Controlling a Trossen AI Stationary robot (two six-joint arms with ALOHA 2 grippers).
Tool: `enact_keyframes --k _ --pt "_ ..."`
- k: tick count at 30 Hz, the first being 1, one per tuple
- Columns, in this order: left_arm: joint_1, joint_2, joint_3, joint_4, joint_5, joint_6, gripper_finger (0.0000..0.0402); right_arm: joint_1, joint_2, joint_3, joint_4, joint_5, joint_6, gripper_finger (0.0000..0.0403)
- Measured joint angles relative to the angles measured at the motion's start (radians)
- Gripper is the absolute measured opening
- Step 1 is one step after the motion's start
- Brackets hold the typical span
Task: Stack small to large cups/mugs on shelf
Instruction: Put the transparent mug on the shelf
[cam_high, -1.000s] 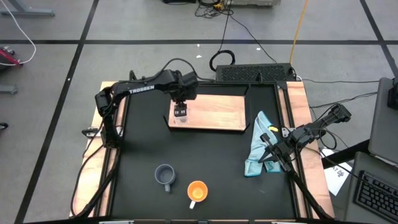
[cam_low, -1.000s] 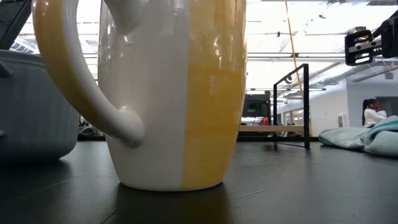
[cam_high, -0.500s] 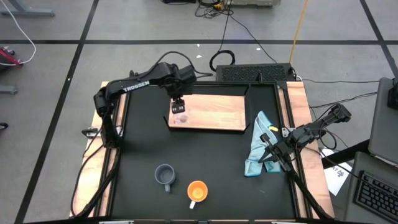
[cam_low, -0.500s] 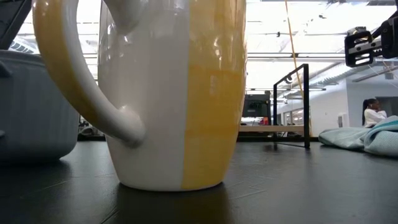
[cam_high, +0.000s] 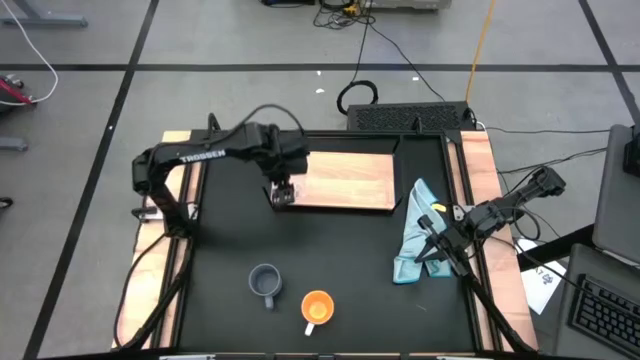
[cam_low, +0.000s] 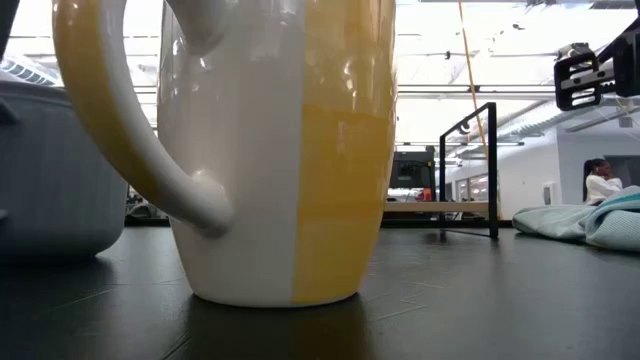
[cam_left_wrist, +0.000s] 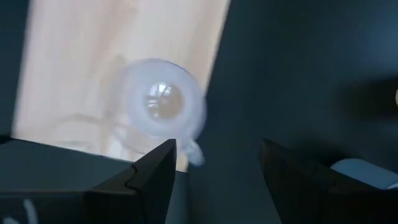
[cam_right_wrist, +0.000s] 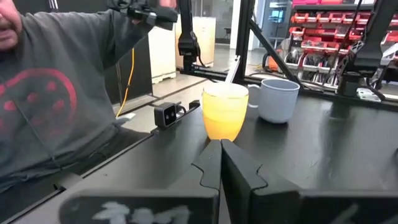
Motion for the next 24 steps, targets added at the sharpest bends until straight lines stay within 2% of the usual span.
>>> enact_keyframes --k 5,10,14,20,24 --pt "-0.072 -0.085 -0.166 0.127 -0.011 -0.042 0.023 0.0 0.021 0.0 -0.001 0.0 0.0 0.0" --pt "-0.108 -0.179 -0.303 0.227 -0.111 -0.102 0.0206 0.0 0.032 0.0 0.001 0.0 -0.001 0.0" --pt "-0.122 -0.233 -0.388 0.316 -0.144 -0.155 0.0147 0.0 0.035 0.0 0.01 0.0 -0.002 0.0" --pt "-0.134 -0.246 -0.449 0.333 -0.144 -0.178 0.0024 0.0 0.035 0.0 0.017 0.0 -0.008 0.0" --pt "-0.136 -0.246 -0.451 0.334 -0.164 -0.182 0.0009 0.0 0.036 0.0 0.018 0.0 -0.007 0.0"
